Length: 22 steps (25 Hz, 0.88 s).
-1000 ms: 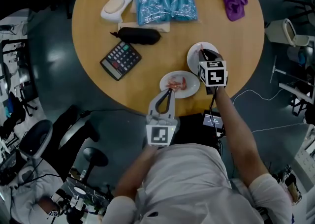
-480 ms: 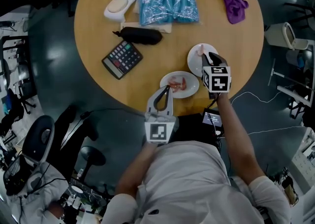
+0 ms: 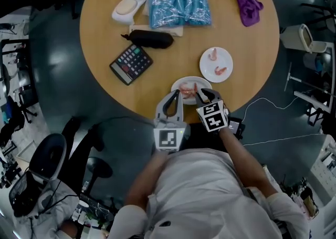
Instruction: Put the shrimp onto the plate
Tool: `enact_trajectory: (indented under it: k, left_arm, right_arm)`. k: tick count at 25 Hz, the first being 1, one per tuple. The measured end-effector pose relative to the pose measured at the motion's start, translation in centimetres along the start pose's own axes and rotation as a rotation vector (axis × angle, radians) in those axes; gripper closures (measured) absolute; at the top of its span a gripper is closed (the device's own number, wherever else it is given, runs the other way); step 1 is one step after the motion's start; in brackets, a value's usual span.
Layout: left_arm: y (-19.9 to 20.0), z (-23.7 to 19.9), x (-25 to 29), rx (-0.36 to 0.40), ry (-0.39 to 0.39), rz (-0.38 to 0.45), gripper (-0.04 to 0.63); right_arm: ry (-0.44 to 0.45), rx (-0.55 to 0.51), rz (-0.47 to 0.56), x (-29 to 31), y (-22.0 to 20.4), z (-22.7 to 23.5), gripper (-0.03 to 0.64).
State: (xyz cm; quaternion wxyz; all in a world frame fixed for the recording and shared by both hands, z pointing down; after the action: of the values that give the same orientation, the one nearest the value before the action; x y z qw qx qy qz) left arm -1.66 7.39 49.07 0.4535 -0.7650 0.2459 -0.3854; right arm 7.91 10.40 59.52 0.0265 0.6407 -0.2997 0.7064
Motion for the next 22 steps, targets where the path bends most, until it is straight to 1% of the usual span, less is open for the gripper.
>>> enact_trajectory:
  k: [2,4,5,7,8,11,15,17,19,22]
  left_arm:
    - [-0.2,-0.2,-0.1,0.011,-0.002,-0.008,0.588]
    - [-0.1,-0.3,-0.2,-0.015,0.007,-0.011,0.588]
    - [-0.1,-0.3,-0.2,-0.016,0.008,-0.012,0.588]
    - [-0.3,-0.4,-0.3,0.001,0.004,-0.013,0.588]
    - [-0.3,-0.4,-0.3,0.004,0.003,-0.012,0.588]
    - [-0.8,-0.5,-0.3,0.028,-0.007,-0.023,0.588]
    - [0.0,-0.4,-0.3,-0.018,0.008,-0.006,0.588]
    - [0.1,-0.3,-0.3,-0.02,0.006,-0.001,0.588]
    - [-0.3,-0.2,-0.3,0.01,-0.008,-0.007,0.588]
    - [-0.1,-0.1,-0.3,0.03,-0.014,-0.014,0.588]
  right_arm:
    - [-0.002,-0.006,-0.01,0.6,0.0,-0.2,0.517]
    - [-0.005,-0.013,-0.019,1.2,0.1,-0.3,0.517]
    - [-0.005,-0.015,-0.024,1.5,0.1,-0.3,0.518]
    - [0.001,-0.006,-0.03,1.8,0.2,-0.4,0.522]
    - [0.002,-0.002,-0.03,1.9,0.2,-0.4,0.54]
    - [-0.006,0.007,-0.022,1.9,0.3,-0.5,0.554]
    - [-0.011,0.039,-0.002,1.1,0.4,-0.3,0.561]
    - [-0.02,0.062,0.017,0.3,0.6,0.3,0.561]
    - [-0.045,0.082,0.06,-0.7,1.4,1.7,0.561]
    - [-0.115,0.116,0.154,-2.0,3.9,5.5,0.561]
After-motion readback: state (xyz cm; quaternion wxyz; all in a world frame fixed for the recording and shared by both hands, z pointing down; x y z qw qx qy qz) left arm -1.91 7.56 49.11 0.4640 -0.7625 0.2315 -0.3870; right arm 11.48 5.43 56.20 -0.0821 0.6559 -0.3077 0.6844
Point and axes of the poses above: the fingertips, and each gripper's own axes: x forward along the fingers, z to its right, y out of its top, the point moved 1 cm from there along -x, backward along the fingers, and after that the axes turned 9 degrees about -y, right-handed, at the moved point
